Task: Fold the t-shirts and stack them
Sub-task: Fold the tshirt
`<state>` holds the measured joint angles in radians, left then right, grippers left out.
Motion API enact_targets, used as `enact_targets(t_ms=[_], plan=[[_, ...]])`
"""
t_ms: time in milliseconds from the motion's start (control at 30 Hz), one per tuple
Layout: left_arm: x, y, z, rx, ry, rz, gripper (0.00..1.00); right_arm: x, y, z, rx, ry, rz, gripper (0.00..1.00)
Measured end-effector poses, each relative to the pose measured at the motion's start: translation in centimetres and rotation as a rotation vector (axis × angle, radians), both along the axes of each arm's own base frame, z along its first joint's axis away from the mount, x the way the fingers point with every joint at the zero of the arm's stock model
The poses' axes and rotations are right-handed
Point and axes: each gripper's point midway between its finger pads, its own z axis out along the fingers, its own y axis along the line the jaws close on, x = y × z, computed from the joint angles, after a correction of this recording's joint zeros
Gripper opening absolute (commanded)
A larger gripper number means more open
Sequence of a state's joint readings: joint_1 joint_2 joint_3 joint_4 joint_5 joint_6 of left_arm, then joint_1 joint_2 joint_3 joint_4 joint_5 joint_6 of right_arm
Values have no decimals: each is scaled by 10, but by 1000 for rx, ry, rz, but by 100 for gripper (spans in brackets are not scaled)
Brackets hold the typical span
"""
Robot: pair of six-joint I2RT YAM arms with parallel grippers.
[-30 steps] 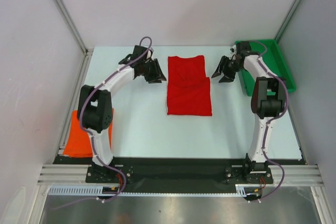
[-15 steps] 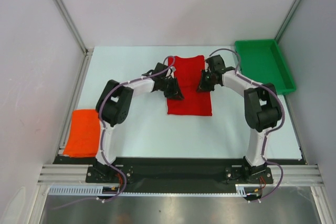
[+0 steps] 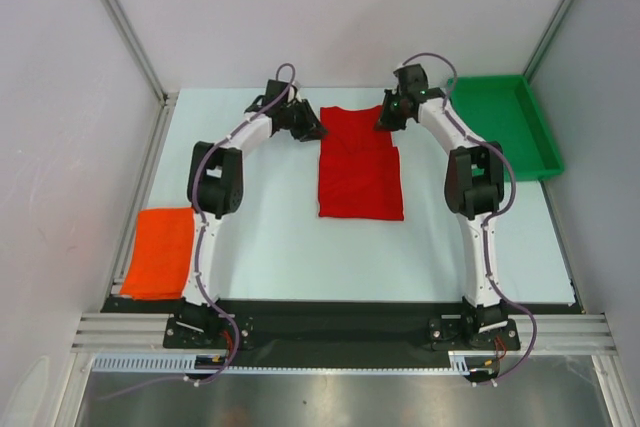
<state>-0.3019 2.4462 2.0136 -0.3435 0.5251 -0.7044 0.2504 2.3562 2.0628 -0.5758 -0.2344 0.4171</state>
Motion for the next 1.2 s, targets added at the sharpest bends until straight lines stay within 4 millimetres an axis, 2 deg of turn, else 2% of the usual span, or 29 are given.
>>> enact_targets(t_ms=[67, 133, 200, 233, 300, 400, 500, 533, 633, 733, 800, 900, 1033, 1200], plan=[[4, 14, 4, 14, 3, 18, 37, 8, -12, 18, 5, -13, -10, 27], [0, 20, 6, 33, 2, 21, 41, 9, -23, 28, 11, -15, -21, 39], [-21, 24, 7, 64, 25, 3, 46, -2, -37, 33, 11, 1, -27, 49], [-35, 25, 10, 76, 33, -12, 49, -16, -45, 32, 10, 36, -31, 57], [-67, 25, 18, 95, 42, -51, 54, -44, -57, 34, 18, 82, -33, 64], [-112, 23, 33, 87, 44, -110, 55, -97, -65, 35, 60, 150, -9, 68], [-155, 21, 38, 71, 37, -167, 55, -149, -64, 27, 103, 195, 25, 70], [-163, 21, 36, 69, 42, -176, 55, -166, -63, 21, 117, 213, 36, 70], [-189, 24, 18, 62, 79, -197, 53, -201, -60, 3, 146, 271, 57, 70], [-211, 32, -9, 81, 150, -199, 50, -223, -60, -17, 154, 321, 67, 66], [-221, 36, -19, 91, 183, -199, 48, -232, -62, -26, 148, 340, 70, 61], [-220, 35, -23, 86, 182, -204, 48, -237, -64, -32, 145, 342, 73, 58], [-219, 33, -28, 76, 184, -211, 45, -234, -66, -33, 150, 327, 72, 46], [-221, 32, -38, 71, 210, -218, 37, -230, -62, -34, 174, 314, 84, 42]])
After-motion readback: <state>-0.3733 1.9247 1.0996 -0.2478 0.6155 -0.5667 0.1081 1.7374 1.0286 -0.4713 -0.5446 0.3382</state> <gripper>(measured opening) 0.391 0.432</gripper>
